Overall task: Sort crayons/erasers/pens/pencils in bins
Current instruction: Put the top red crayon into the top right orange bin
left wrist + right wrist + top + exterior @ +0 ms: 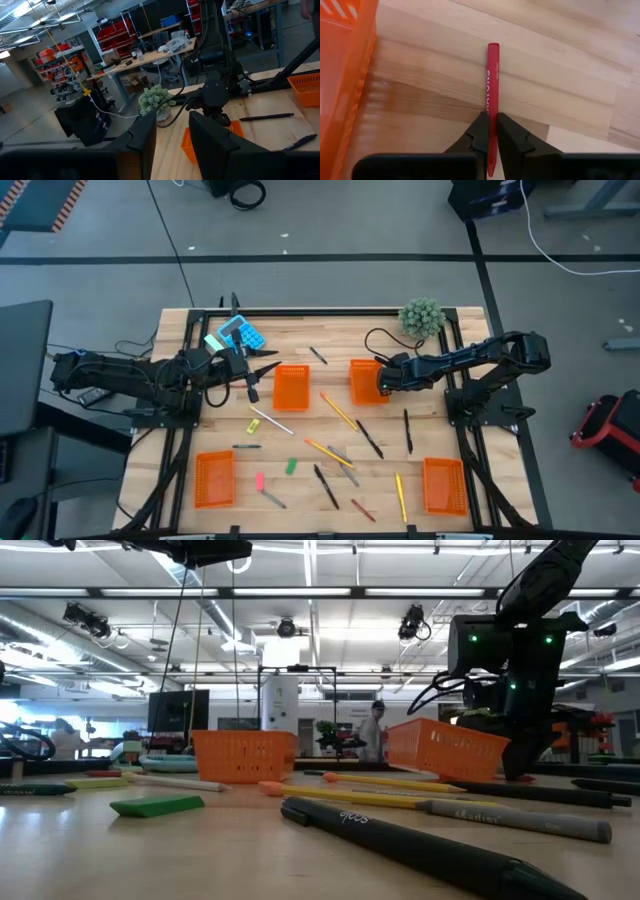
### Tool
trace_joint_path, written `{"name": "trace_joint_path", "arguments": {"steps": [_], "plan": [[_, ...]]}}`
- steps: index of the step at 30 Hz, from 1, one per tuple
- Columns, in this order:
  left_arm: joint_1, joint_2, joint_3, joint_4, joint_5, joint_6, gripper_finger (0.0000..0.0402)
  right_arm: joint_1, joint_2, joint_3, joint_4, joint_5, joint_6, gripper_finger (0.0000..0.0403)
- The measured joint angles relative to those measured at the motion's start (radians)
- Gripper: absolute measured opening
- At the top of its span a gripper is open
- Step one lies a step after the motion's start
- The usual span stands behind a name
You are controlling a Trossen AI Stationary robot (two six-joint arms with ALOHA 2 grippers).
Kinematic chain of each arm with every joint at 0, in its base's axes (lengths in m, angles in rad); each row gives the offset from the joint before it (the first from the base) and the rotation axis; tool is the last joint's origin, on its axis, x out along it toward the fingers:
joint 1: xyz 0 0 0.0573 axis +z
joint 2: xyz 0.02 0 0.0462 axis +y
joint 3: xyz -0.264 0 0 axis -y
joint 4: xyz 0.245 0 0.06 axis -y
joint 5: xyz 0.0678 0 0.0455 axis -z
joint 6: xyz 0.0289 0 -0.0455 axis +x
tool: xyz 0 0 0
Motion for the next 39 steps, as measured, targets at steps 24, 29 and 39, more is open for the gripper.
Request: {"name": "trace_joint_path", "arguments": {"steps": [24, 29, 39], "plan": [[0.000, 0.000, 0.000, -0.014, 0.000, 0.003, 0.0128, 0.001, -0.221, -0.002, 0.017, 0.022, -0.045, 0.0038], [0.000, 0.000, 0.000, -0.014, 0.000, 0.003, 0.0130, 0.027, -0.314, -0.002, 0.018, 0.035, -0.084, 0.0038], [0.000, 0.000, 0.000, -0.014, 0.000, 0.002, 0.0126, 0.189, -0.383, -0.001, 0.280, 0.127, -0.188, 0.0039]]}}
